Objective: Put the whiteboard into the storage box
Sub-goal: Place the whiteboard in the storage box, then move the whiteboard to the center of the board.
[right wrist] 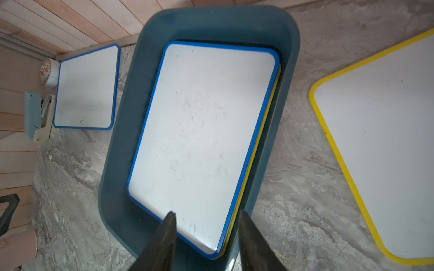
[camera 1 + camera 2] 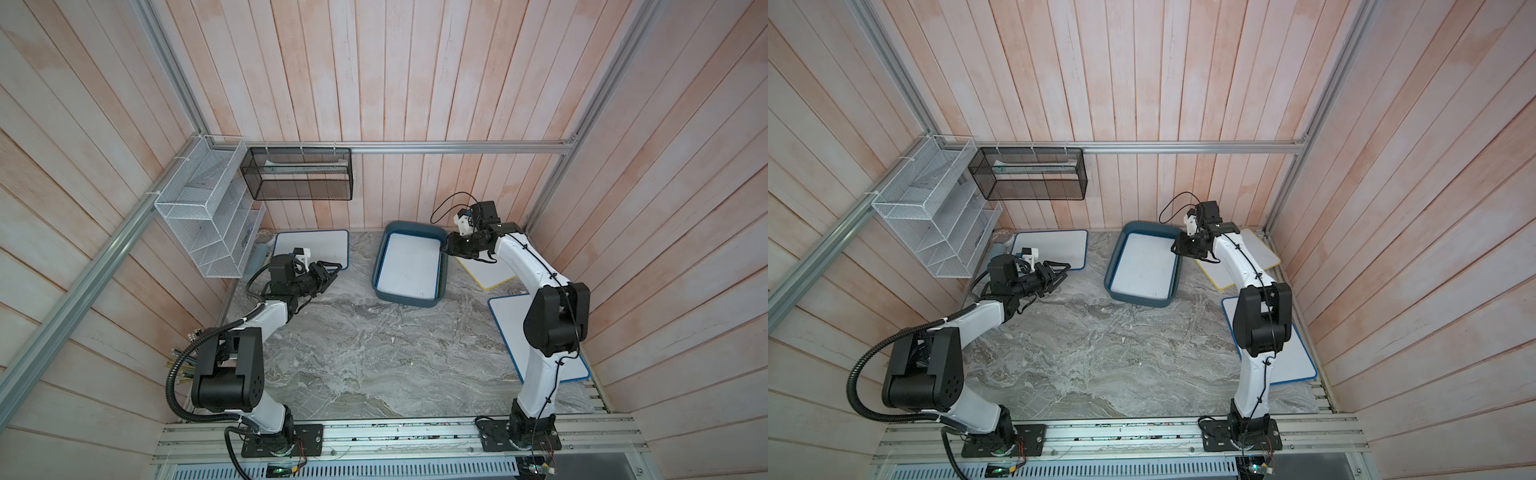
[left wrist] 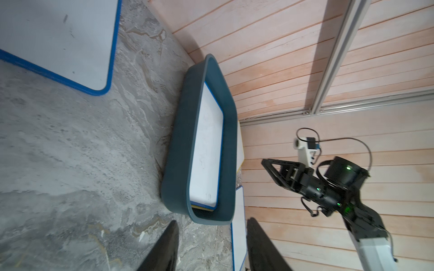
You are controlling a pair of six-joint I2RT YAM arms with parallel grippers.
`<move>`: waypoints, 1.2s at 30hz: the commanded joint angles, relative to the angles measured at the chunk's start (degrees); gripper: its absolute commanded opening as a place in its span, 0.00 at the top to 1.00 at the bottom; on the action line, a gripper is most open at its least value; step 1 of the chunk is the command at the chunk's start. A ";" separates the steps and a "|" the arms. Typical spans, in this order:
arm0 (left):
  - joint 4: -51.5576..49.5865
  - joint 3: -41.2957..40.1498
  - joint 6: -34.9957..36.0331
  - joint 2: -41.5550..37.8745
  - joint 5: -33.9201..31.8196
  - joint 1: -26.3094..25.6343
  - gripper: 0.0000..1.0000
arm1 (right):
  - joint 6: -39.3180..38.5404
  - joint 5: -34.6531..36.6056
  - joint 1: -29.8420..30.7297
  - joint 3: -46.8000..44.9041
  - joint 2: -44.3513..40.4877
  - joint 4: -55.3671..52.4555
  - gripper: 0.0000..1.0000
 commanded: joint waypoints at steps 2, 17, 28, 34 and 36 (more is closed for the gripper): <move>-18.79 7.46 11.58 1.29 -11.74 0.32 0.51 | 1.59 1.81 2.29 -11.20 -6.67 7.27 0.55; -37.46 33.58 23.82 21.81 -32.07 -1.79 0.50 | 5.05 -2.79 9.62 -34.96 -19.03 25.21 0.56; -39.61 49.36 26.76 36.69 -33.18 -2.29 0.50 | 7.14 -4.39 11.76 -41.08 -21.50 29.33 0.56; -40.25 51.22 27.27 39.42 -32.97 -2.28 0.50 | 8.23 -4.59 11.87 -43.30 -21.97 30.51 0.57; -40.42 51.28 27.29 39.96 -32.64 -2.32 0.51 | 8.29 -4.75 11.85 -43.26 -21.73 30.59 0.57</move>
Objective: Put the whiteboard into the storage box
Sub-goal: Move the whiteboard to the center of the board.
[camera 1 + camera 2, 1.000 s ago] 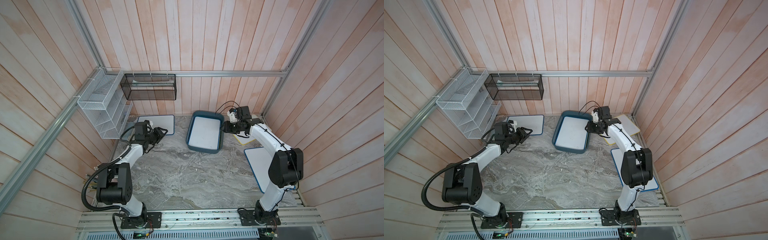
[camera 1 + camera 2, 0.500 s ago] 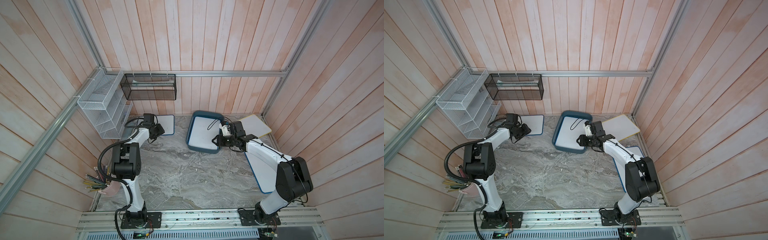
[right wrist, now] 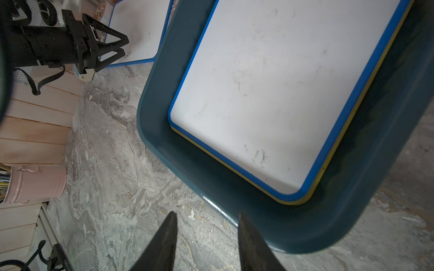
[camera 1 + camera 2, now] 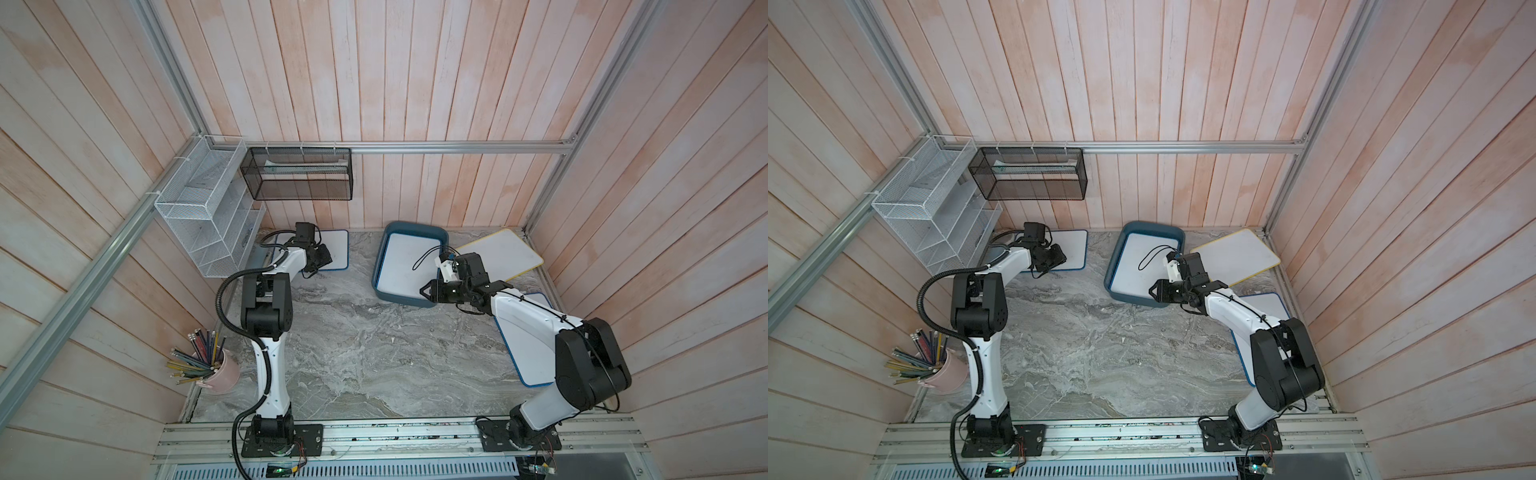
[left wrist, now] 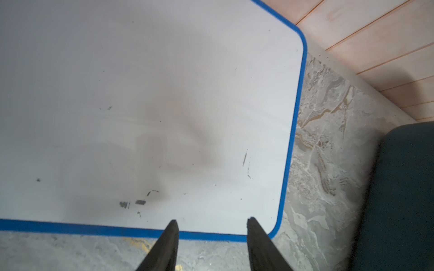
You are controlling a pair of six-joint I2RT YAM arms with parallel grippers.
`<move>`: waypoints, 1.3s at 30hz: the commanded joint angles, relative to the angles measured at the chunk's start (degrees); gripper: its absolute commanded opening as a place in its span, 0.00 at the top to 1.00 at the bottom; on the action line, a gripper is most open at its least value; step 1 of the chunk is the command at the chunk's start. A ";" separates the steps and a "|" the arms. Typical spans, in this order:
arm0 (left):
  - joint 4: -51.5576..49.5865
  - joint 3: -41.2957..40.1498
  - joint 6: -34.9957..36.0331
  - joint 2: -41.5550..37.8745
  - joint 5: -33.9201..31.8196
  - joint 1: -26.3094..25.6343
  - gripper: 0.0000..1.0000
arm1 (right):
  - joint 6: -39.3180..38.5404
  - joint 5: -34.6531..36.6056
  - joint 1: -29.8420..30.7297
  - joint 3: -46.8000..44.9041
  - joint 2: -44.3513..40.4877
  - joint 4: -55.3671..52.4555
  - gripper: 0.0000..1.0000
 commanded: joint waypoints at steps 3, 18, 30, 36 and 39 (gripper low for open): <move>-1.37 1.22 1.37 2.35 0.02 -0.29 0.51 | 0.93 -0.91 0.31 -0.03 -0.92 1.42 0.57; -4.44 -6.13 3.12 1.33 0.62 -1.63 0.51 | 0.41 -1.07 0.31 0.83 -0.78 1.00 0.57; -1.27 -24.64 0.45 -10.39 3.40 -3.94 0.52 | 0.54 -2.50 0.40 1.07 0.07 1.88 0.57; -1.10 -37.01 -1.37 -17.77 3.34 -5.70 0.52 | 0.67 -3.21 0.48 1.46 0.68 2.40 0.57; -1.19 -43.73 -2.29 -22.33 4.68 -5.90 0.52 | 0.53 -3.80 1.26 2.70 2.07 2.33 0.57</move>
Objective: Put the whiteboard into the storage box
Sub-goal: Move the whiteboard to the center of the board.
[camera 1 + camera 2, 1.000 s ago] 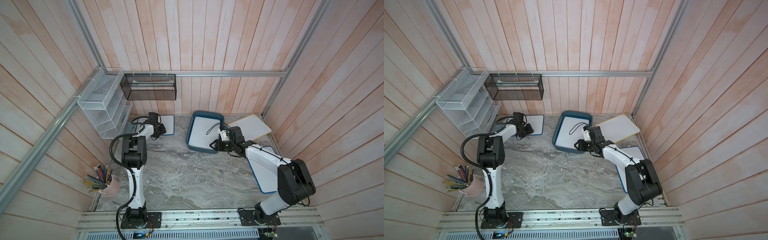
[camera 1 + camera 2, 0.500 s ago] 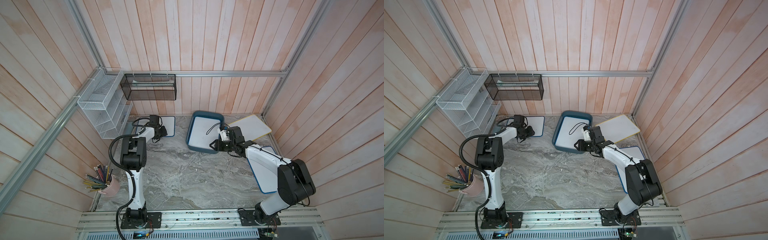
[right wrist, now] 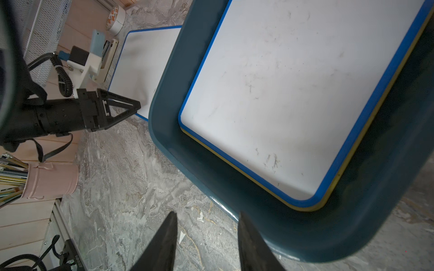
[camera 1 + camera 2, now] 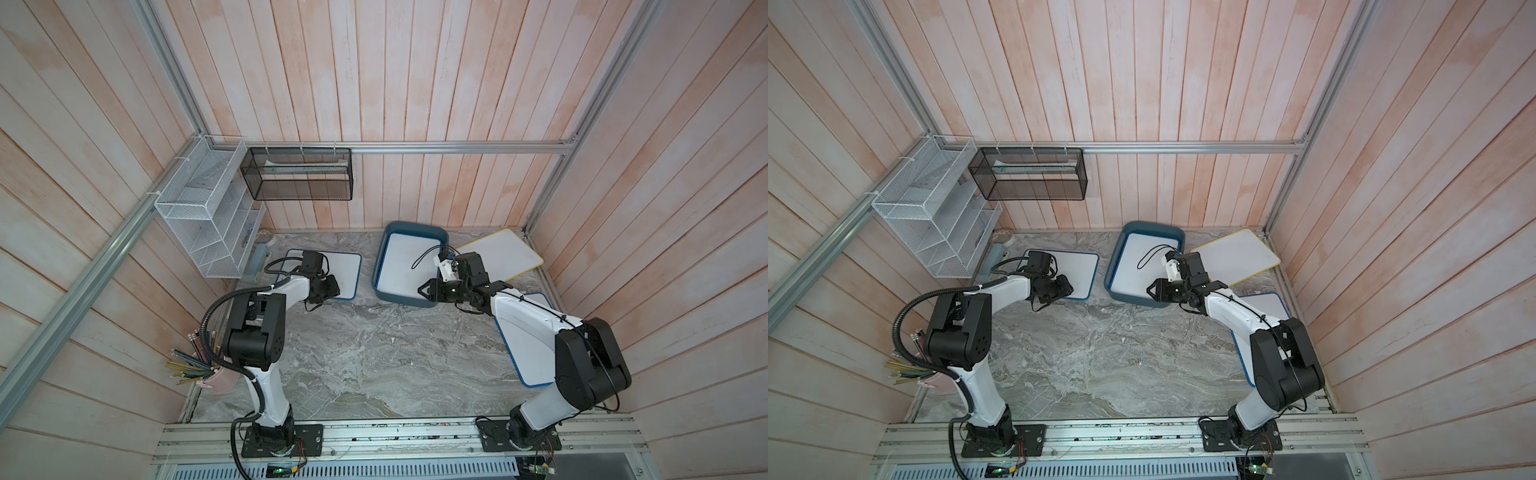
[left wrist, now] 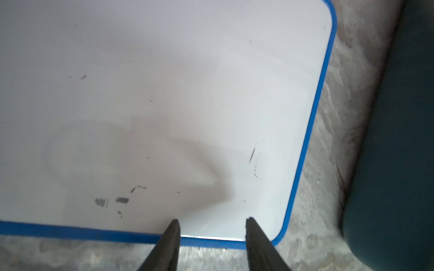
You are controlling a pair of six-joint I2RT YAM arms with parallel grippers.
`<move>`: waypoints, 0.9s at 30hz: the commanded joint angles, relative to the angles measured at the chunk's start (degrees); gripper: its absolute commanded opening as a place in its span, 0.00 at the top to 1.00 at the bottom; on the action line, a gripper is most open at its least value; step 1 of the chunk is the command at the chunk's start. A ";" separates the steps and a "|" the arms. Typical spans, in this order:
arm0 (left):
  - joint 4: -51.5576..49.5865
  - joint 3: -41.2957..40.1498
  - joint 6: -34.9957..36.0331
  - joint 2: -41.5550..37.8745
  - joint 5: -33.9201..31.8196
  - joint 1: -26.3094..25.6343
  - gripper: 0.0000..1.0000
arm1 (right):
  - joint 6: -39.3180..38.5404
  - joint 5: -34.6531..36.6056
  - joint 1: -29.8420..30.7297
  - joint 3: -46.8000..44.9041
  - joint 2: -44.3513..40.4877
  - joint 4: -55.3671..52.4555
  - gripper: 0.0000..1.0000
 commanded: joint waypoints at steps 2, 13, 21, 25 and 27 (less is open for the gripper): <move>-8.97 -11.57 -3.25 -3.39 2.93 -0.38 0.52 | -0.69 -1.50 2.01 3.70 3.01 0.33 0.57; -10.22 -30.56 -9.93 -22.93 6.17 -0.72 0.53 | -3.56 -2.01 9.44 19.33 14.83 -5.05 0.57; -13.50 -26.06 -14.43 -31.60 -0.60 -0.60 0.51 | -5.13 -1.02 16.63 39.56 28.35 -12.35 0.57; -15.02 -22.20 -15.92 -31.25 -3.04 -0.32 0.49 | -5.06 -0.33 19.52 48.25 35.35 -15.07 0.57; -15.78 -22.16 -17.07 -31.28 -4.20 0.15 0.49 | -4.70 -1.00 20.16 51.70 38.98 -15.53 0.57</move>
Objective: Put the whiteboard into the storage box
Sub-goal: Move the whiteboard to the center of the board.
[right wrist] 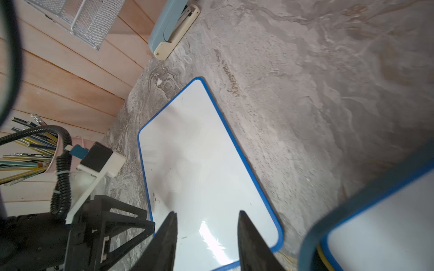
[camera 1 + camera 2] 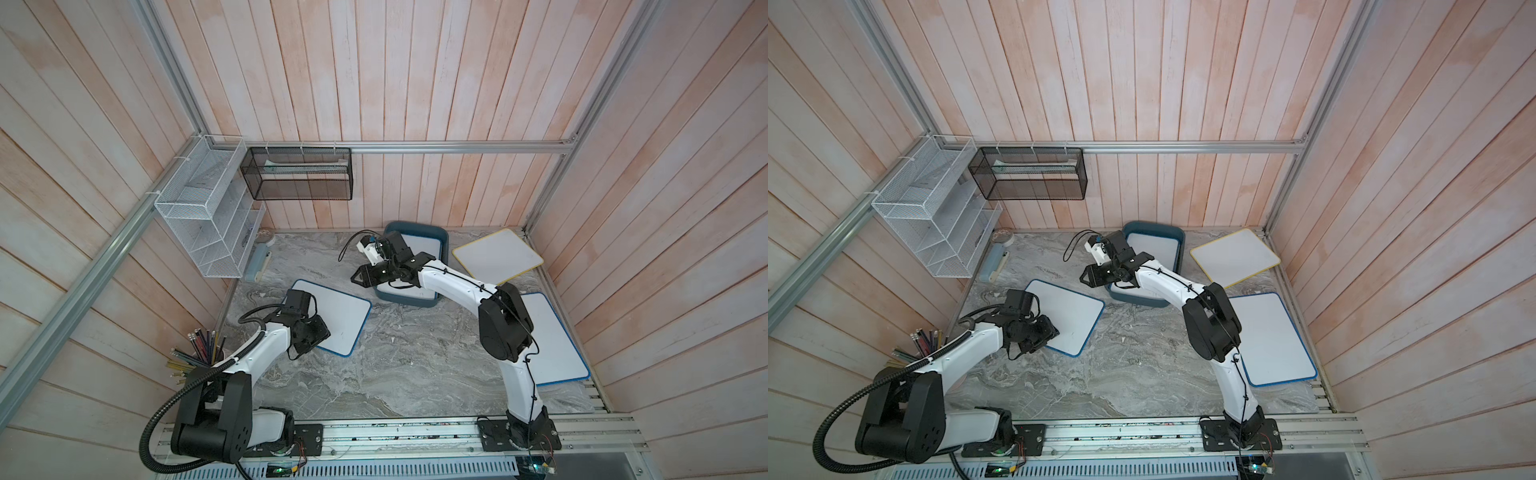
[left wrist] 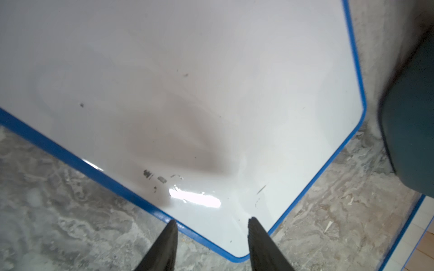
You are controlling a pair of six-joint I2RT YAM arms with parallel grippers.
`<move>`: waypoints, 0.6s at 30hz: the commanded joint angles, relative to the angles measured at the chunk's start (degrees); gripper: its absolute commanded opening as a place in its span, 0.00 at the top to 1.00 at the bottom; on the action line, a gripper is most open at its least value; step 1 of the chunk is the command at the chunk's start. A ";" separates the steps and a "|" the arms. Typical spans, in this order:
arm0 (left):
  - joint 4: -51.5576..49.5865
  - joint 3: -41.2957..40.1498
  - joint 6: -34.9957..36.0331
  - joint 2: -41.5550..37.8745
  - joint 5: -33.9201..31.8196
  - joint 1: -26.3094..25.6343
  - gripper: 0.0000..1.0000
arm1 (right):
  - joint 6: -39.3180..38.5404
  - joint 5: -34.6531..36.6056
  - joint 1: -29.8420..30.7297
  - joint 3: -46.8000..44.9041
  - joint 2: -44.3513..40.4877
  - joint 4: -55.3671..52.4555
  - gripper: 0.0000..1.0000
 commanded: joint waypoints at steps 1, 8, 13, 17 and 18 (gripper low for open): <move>-2.92 0.71 -3.29 -0.83 -4.25 0.79 0.49 | -0.35 -0.04 0.93 5.90 6.00 -5.45 0.57; 1.16 -8.07 -12.25 -6.91 -4.93 7.67 0.49 | -2.51 6.73 1.29 22.62 18.12 -13.44 0.57; -1.31 -7.12 -14.75 -6.62 -6.95 8.05 0.48 | -4.97 12.41 1.25 29.34 23.25 -18.66 0.57; -7.17 -6.03 -18.01 -6.87 -13.84 8.09 0.48 | -6.20 13.41 1.30 28.80 24.41 -20.18 0.57; -8.57 -6.32 -20.18 -6.88 -16.63 8.19 0.49 | -6.77 12.98 1.30 28.73 24.60 -20.53 0.57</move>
